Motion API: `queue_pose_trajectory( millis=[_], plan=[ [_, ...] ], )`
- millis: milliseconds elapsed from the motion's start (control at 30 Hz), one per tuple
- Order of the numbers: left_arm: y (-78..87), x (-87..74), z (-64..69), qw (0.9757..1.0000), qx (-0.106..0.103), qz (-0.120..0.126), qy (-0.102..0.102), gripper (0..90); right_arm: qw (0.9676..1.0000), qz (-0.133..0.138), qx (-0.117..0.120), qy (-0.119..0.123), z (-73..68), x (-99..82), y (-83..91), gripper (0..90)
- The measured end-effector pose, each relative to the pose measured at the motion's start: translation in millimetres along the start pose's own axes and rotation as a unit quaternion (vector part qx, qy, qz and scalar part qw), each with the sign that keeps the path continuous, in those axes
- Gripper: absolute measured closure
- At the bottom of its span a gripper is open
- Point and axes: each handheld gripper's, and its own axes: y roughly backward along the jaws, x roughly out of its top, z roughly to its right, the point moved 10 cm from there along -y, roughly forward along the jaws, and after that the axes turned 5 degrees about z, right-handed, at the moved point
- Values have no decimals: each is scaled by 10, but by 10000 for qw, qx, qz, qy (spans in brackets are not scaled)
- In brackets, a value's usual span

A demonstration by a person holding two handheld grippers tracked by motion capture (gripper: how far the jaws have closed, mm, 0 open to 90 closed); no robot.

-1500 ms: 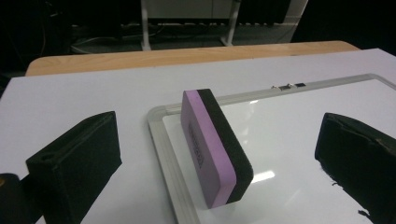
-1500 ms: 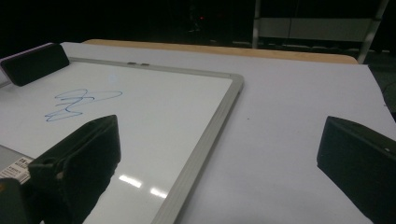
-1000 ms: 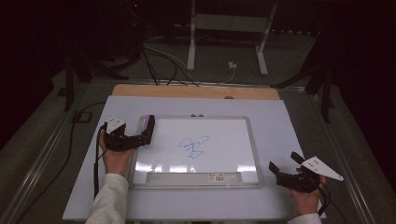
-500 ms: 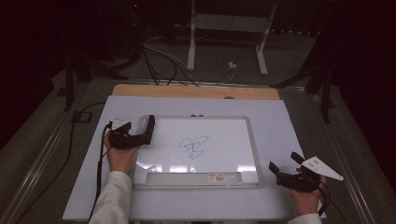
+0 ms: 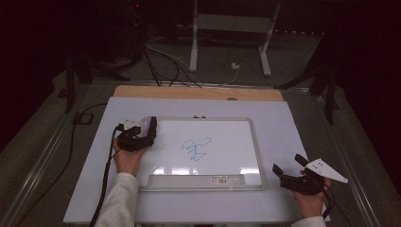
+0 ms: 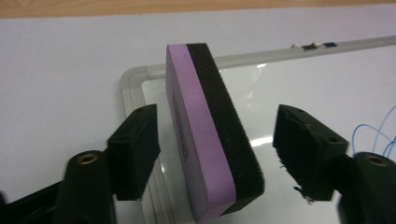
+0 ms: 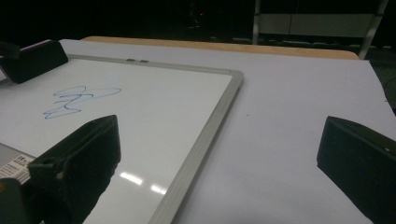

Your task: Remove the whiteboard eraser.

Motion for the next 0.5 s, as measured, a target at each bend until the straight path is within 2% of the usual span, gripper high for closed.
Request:
queue_pose_trajectory(
  millis=[133, 233, 300, 500],
  plan=[
    [-34, -21, 10, 10000, -41, -78, 12, 406, 10000, -8, -6, 11, -2, -2, -3, 0],
    [-47, -30, 32, 9999, -108, -121, -16, 500, 10000, -15, -11, 25, -2, -3, -3, 0],
    [-45, -27, 24, 9999, -58, -111, -20, 559, 10000, -15, -14, 31, 0, -3, -3, 0],
    [-16, -6, -20, 10000, 60, -77, -16, 628, 10000, -15, -16, 27, 2, -4, -2, 0]
  ],
)
